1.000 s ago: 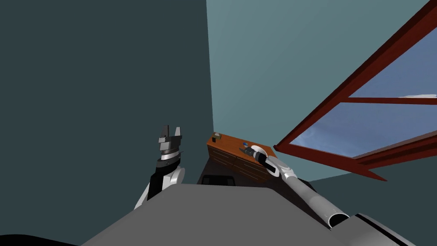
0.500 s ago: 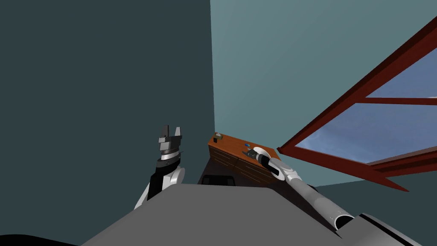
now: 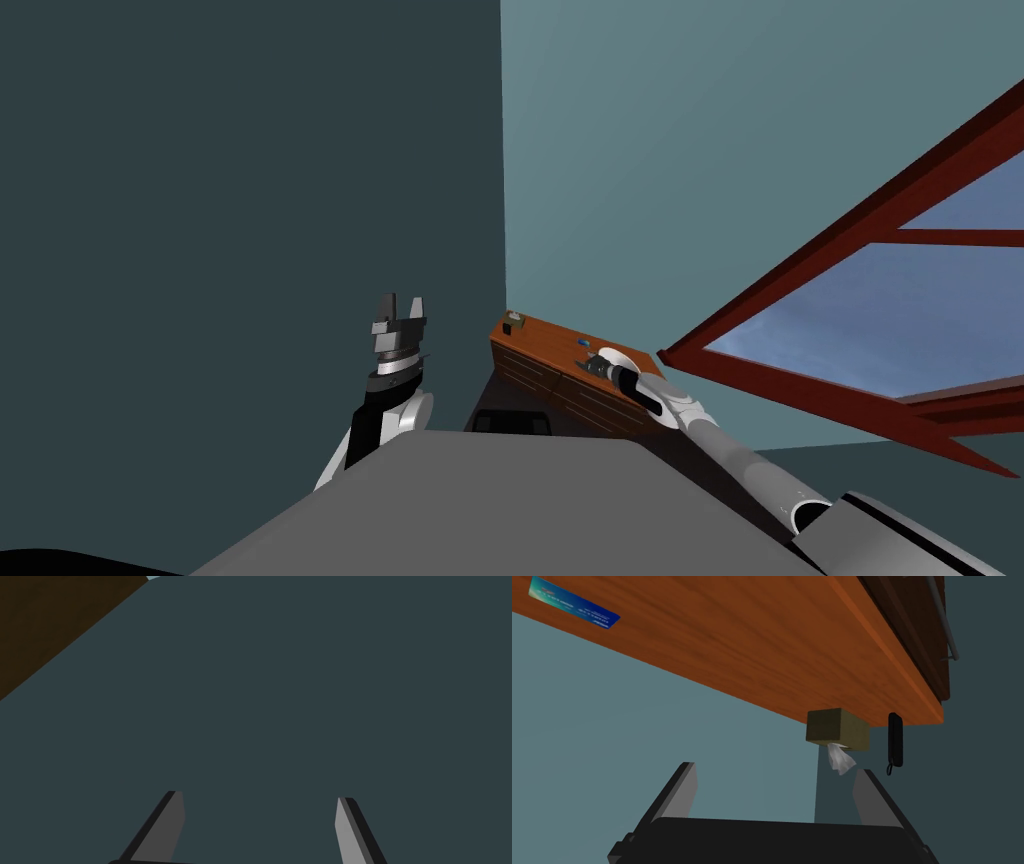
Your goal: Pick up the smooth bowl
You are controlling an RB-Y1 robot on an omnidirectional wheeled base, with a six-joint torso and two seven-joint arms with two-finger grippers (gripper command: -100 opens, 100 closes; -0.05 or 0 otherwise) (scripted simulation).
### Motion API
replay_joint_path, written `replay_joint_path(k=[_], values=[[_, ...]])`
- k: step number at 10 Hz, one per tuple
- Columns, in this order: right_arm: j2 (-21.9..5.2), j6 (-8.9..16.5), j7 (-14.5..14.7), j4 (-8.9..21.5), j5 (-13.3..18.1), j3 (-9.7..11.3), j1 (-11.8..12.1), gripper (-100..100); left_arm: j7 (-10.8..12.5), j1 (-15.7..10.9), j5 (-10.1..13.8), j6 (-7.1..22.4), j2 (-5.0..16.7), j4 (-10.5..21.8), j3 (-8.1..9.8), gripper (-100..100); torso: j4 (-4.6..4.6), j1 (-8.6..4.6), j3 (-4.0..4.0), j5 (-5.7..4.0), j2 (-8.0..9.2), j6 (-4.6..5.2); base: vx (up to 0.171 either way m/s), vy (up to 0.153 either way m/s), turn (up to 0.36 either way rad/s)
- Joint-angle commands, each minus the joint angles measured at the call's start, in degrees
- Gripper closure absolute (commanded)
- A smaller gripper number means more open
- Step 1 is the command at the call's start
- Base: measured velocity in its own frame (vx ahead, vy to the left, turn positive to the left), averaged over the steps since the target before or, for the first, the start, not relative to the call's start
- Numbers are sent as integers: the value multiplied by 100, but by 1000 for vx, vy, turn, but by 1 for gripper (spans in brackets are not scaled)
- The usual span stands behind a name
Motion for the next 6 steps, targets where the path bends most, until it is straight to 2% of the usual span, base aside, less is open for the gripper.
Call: replay_joint_path(k=[1,2,3,6], values=[[-40,14,104,220,52,18,15,-100,0,0,0,0,0,0,0,0,0,0,0,0,0,0,30,6,80],[-135,107,208,370,191,148,-11,-100,0,0,0,0,0,0,0,0,-1,0,-2,0,-2,3,40,11,98],[-135,107,208,520,191,148,-11,-100,0,0,0,0,0,0,0,0,-2,2,-4,0,-7,1,31,5,56],[-354,384,510,1260,556,519,-43,-100,0,1,0,0,0,0,0,0,-2,-3,-7,0,-13,0,53,-1,126]])
